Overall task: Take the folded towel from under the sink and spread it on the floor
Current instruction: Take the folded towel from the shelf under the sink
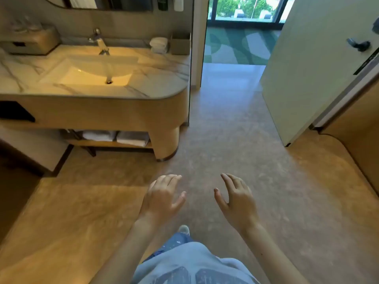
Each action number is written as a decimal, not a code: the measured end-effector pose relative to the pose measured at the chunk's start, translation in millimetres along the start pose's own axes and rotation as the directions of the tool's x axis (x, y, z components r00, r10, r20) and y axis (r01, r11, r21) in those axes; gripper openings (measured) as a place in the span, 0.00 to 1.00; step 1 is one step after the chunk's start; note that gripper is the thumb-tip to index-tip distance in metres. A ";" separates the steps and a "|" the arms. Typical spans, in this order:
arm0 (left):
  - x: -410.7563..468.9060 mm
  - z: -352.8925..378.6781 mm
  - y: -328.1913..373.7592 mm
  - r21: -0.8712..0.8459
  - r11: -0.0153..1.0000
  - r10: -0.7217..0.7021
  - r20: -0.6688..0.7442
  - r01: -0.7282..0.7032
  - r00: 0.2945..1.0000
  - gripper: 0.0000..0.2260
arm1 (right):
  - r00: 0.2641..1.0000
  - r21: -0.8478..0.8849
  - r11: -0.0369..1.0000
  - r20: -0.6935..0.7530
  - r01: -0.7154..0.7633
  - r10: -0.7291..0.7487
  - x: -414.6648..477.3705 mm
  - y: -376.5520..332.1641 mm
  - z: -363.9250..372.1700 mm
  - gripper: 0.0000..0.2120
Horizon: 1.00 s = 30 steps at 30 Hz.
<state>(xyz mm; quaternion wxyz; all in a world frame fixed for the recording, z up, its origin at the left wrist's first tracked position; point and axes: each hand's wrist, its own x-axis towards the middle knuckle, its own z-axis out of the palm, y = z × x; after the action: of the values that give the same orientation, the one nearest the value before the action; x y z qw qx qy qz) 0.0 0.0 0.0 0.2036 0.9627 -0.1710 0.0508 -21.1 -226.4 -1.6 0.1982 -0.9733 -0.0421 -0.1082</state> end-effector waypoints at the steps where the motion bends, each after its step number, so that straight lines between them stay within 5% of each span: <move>1: 19.4 -4.7 -11.0 -0.016 1.000 -0.002 -0.009 0.002 1.000 0.22 | 1.000 0.015 1.000 -0.013 -0.014 0.014 18.4 1.6 2.7 0.22; 18: 300.9 -21.9 -53.3 0.000 0.998 -0.067 0.006 0.067 0.998 0.25 | 0.998 0.057 0.998 -0.055 -0.015 0.018 299.4 59.1 21.7 0.21; 30: 385.6 -32.3 -78.6 -0.067 0.924 -0.383 -0.199 0.377 0.902 0.22 | 0.915 0.148 0.909 0.053 0.389 -0.400 480.4 59.9 44.1 0.23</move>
<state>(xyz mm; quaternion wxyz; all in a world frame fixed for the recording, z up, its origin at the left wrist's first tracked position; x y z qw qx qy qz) 387.6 -38.2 64.6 0.2395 0.9640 0.0415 0.1082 462.3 -245.3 45.5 0.2353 -0.9327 -0.2532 -0.1031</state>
